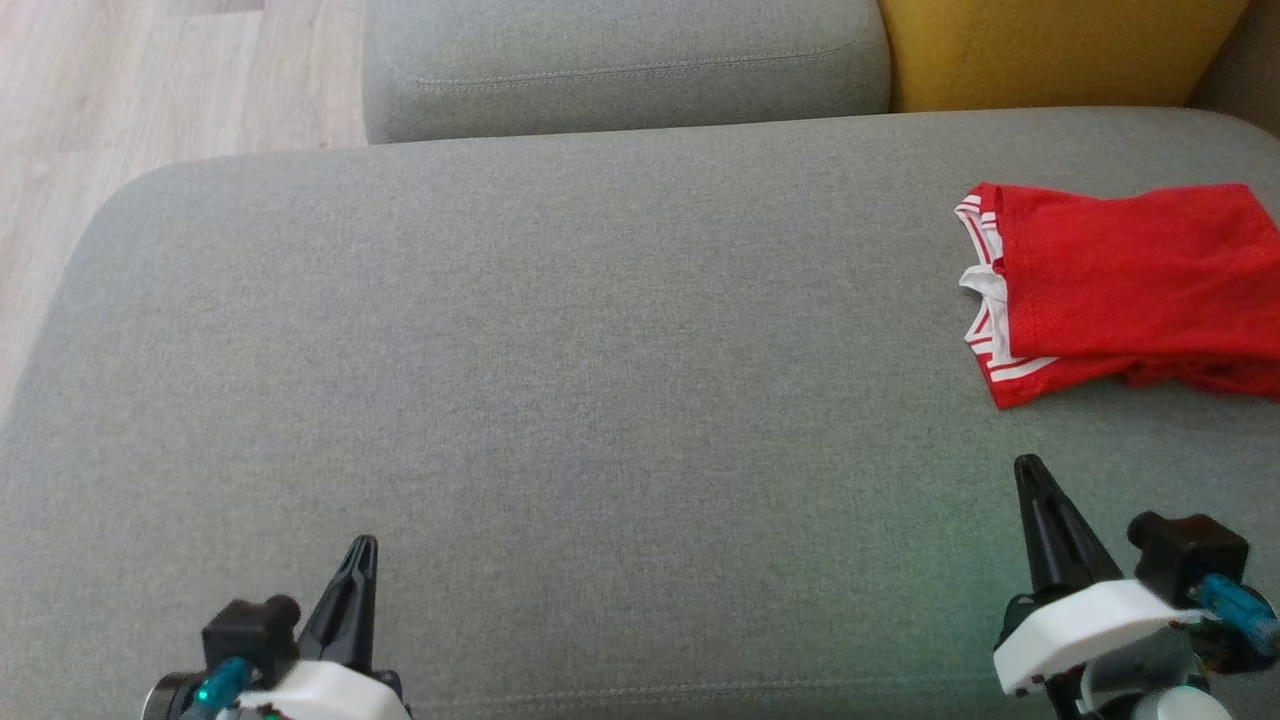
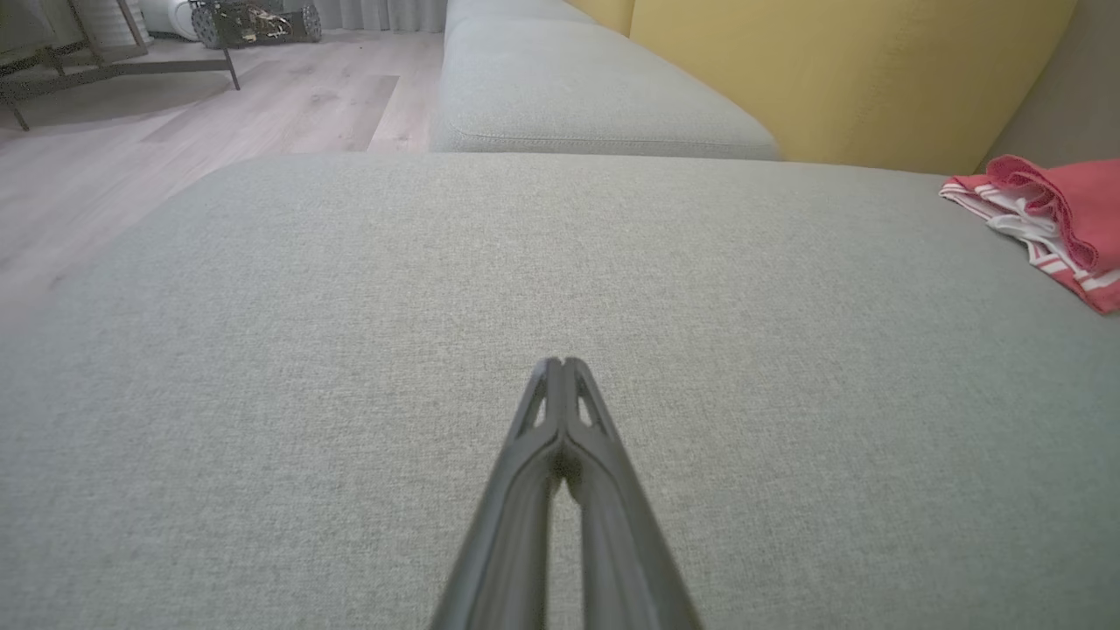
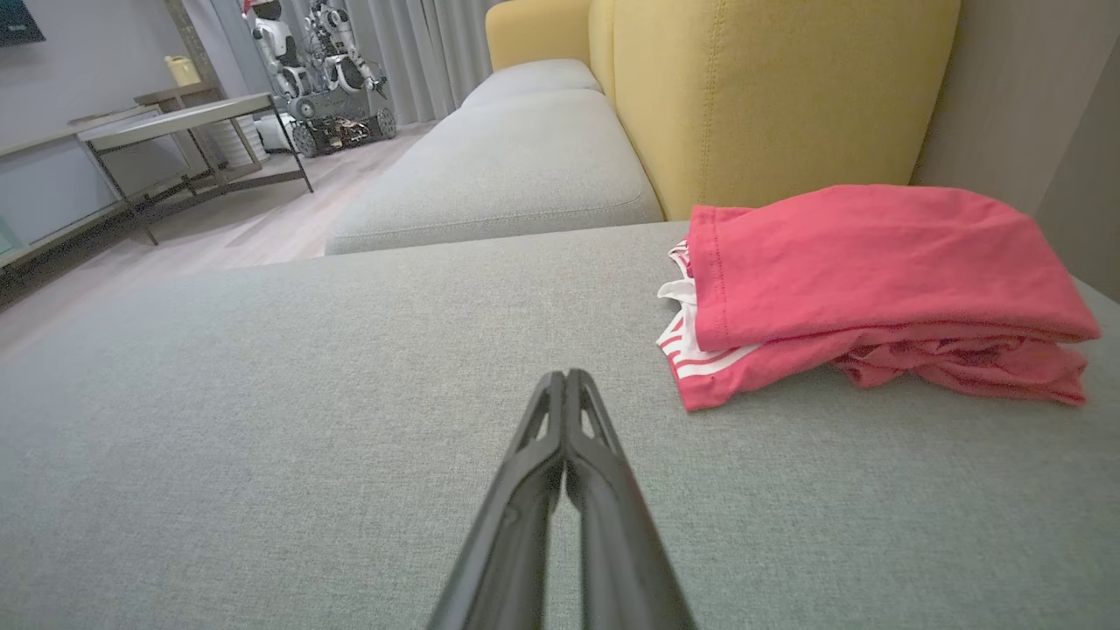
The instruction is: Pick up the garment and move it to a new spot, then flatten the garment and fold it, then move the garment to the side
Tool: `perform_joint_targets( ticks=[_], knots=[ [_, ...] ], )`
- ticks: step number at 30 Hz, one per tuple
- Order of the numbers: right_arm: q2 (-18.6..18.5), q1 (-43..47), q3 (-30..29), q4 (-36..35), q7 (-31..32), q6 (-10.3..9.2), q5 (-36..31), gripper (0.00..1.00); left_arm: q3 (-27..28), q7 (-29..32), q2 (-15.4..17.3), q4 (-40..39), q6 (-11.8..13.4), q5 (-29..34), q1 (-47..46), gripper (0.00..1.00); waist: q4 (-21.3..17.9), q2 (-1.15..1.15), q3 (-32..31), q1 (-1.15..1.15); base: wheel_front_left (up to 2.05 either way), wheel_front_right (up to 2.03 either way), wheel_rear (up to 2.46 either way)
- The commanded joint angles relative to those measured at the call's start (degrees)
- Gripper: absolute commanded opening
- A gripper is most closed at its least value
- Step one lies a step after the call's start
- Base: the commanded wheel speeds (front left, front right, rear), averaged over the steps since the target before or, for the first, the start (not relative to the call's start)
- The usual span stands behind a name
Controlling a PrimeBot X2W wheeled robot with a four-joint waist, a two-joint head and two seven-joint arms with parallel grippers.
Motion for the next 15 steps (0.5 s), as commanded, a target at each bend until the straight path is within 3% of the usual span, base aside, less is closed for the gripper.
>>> perform_joint_targets(
  ticks=[1, 15],
  knots=[
    [-0.1, -1.5, 0.0, -1.8, -0.2, 0.02, 1.9, 0.0, 1.2, 0.1, 0.6, -1.6, -0.3, -1.5, -2.0, 0.0, 0.0, 0.0, 0.0, 0.0, 0.0, 0.0, 0.0],
    [-0.7, -3.0, 0.0, 0.2, -0.4, 0.07, 12.7, 0.0, 4.1, 2.3, -0.8, -0.8, -2.3, -10.3, -3.2, 0.0, 0.0, 0.0, 0.0, 0.0, 0.0, 0.0, 0.0]
  ],
)
